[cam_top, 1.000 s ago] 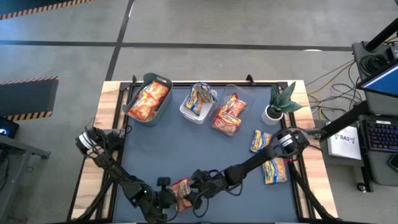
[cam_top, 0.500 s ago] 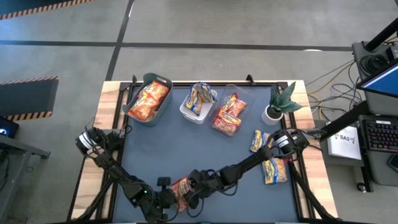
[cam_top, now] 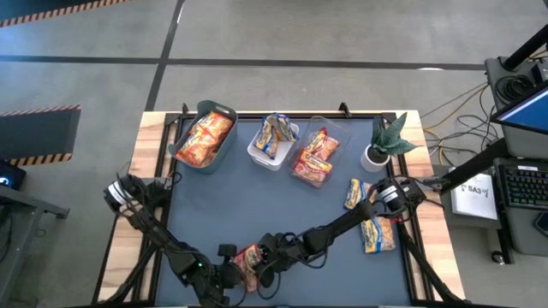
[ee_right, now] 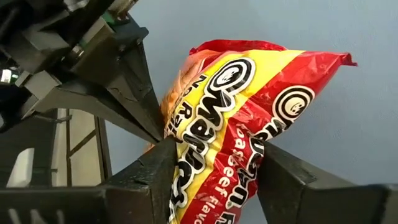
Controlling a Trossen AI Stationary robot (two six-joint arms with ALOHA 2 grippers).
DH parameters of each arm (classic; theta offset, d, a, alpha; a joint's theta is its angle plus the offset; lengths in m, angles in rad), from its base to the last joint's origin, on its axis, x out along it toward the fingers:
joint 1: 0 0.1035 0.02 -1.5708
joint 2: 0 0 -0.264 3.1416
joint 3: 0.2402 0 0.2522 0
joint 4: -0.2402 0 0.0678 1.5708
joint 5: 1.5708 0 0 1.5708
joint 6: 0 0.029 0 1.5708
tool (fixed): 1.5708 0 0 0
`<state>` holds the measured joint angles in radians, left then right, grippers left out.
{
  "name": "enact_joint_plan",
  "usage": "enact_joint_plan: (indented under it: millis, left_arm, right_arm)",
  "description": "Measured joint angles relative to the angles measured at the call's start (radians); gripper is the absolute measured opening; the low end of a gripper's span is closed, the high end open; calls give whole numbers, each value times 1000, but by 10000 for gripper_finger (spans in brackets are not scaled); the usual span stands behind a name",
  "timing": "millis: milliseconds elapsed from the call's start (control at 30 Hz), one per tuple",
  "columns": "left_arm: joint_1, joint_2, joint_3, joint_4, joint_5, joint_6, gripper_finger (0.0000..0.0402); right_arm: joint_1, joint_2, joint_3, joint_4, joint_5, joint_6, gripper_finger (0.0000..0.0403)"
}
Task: Sort Maruchan noodles
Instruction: Put the red noodle pack into the transparent bin
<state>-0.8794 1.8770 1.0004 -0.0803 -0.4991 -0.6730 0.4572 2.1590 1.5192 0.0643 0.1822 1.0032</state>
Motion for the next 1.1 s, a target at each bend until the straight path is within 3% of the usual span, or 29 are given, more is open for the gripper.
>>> enact_joint_plan:
  millis: [300,833,1000,1100]
  left_arm:
    - [-10,-134,0,-125,-54,71,0]
    - [-13,-463,0,-198,-407,450,0]
    - [3,-497,-1,-202,-507,560,0]
    - [14,-502,-1,-222,-511,565,0]
  right_arm:
    - [-15,-37,-1,-30,-4,-76,164]
    - [-97,-260,-2,-361,28,-233,161]
    - [-130,-330,-2,-452,54,-267,120]
    - [-142,-363,-2,-512,55,-290,87]
